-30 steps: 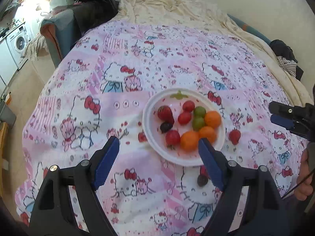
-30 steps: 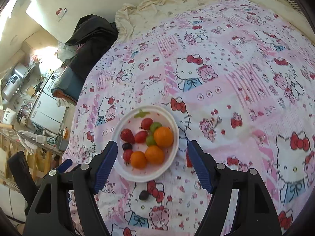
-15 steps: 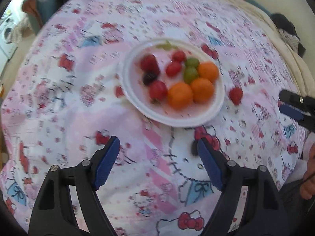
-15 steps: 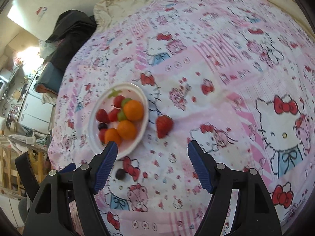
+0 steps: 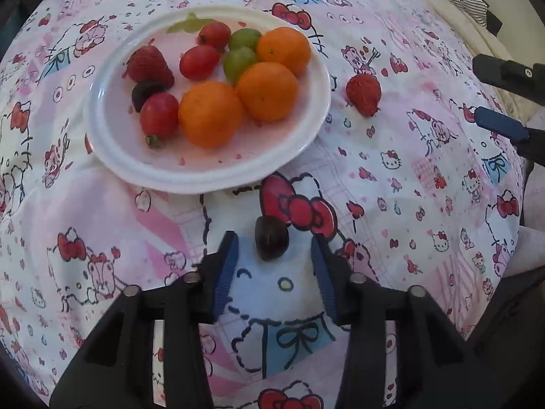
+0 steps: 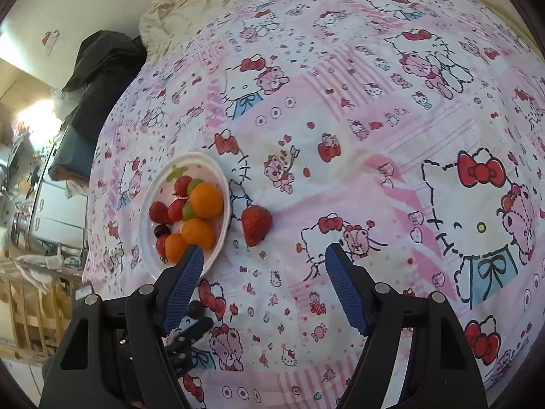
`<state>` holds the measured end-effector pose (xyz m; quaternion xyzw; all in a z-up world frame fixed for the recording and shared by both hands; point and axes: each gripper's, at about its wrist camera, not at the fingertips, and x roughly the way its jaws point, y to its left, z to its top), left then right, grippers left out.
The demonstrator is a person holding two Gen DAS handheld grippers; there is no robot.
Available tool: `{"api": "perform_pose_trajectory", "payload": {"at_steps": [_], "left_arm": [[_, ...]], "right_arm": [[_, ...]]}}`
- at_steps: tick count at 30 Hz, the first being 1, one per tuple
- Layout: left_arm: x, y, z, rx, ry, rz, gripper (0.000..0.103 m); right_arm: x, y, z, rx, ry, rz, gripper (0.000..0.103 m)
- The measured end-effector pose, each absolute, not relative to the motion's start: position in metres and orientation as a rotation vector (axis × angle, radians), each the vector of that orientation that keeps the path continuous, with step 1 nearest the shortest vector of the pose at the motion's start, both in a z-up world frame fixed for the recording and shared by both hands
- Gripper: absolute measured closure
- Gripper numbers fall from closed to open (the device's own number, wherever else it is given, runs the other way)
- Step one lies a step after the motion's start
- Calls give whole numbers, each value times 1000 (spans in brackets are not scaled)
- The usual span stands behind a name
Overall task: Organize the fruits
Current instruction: 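Grasp another dark plum with the left gripper while the right grasps a strawberry, then release the plum into the plate with the left gripper while the right releases the strawberry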
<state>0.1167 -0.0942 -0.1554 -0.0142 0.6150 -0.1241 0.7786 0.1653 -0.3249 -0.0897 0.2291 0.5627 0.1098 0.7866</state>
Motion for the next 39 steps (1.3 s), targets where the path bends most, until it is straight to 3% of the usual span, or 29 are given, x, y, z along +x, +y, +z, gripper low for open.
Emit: {"api": "perform_pose_trajectory", "payload": {"at_steps": [2, 13, 15, 21, 26, 30, 39], "left_arm": [[119, -93, -157, -22, 1328, -268, 87], [117, -47, -114, -141, 1237, -165, 88], [116, -36, -107, -153, 1207, -134, 88], [122, -13, -98, -212, 1173, -73, 88], [120, -8, -98, -213, 1163, -58, 88], [121, -9, -98, -214, 1166, -58, 88], [125, -6, -97, -214, 1159, -39, 88]], "right_arm": [[167, -325, -91, 502, 1217, 235, 27], [193, -299, -111, 401, 1284, 271, 28], [201, -294, -120, 414, 1312, 282, 39], [217, -277, -149, 429, 1401, 264, 55], [230, -264, -161, 377, 1414, 247, 60], [232, -264, -165, 379, 1430, 230, 69], [227, -278, -149, 462, 1371, 261, 70]]}}
